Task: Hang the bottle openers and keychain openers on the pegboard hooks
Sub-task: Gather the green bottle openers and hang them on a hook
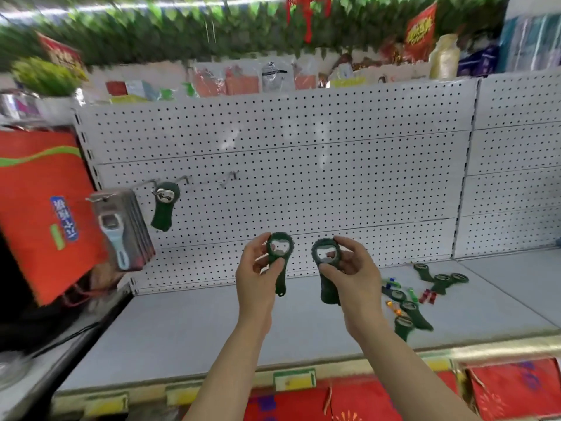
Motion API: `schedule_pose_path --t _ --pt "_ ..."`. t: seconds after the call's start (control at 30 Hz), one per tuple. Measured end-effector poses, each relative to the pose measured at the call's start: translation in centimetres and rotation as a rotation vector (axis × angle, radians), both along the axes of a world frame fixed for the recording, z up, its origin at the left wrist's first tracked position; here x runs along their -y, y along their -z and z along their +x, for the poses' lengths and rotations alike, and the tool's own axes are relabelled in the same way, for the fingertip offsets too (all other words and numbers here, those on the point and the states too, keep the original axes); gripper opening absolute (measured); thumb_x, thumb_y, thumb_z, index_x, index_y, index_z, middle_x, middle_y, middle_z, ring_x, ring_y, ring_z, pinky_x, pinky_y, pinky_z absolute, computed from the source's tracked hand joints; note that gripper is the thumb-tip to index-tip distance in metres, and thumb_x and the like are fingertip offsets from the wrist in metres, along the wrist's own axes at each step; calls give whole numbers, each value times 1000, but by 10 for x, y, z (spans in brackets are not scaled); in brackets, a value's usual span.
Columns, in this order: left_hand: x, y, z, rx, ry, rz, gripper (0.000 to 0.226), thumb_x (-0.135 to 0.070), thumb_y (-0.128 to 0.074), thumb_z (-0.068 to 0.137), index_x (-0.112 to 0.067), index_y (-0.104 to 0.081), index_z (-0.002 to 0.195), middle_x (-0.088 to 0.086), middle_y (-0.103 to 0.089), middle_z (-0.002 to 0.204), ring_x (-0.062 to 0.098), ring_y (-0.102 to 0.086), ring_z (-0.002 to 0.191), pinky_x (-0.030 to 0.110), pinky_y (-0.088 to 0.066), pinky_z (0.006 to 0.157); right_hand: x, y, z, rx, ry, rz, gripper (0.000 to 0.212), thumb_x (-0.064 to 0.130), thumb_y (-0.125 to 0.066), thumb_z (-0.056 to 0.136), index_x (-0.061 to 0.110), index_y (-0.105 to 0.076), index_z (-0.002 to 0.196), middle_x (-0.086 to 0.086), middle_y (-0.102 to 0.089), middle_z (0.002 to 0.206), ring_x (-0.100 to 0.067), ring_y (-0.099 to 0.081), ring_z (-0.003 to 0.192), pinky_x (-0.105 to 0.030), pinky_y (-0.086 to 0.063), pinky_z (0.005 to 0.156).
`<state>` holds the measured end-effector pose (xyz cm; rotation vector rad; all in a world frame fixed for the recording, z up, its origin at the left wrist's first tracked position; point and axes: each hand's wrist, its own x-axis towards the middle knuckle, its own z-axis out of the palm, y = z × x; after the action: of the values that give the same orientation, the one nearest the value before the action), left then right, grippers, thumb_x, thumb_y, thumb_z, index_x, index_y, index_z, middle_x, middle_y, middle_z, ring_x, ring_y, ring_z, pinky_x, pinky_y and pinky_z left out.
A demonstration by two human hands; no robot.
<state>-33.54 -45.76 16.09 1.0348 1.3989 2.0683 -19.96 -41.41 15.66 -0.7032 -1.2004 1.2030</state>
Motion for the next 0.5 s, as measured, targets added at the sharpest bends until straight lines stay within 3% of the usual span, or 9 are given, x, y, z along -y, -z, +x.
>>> schedule_pose_path --t 0.27,0.5 --pt "49 -23 -46 35 -60 80 50 9 -64 87 -31 -65 116 -11 -72 108 12 -67 104 24 -53 83 49 -25 -56 -45 -90 55 48 -8 -68 78 31 -65 105 -2 -71 95 -17 -68 86 -30 -54 75" --pt "69 -42 -111 0 -90 146 51 8 -64 88 -36 -65 114 -13 -72 109 9 -66 106 18 -53 79 73 -48 -127 -99 -118 103 49 -9 -68 78 30 -64 108 -2 -71 98 -18 -68 89 -33 -56 78"
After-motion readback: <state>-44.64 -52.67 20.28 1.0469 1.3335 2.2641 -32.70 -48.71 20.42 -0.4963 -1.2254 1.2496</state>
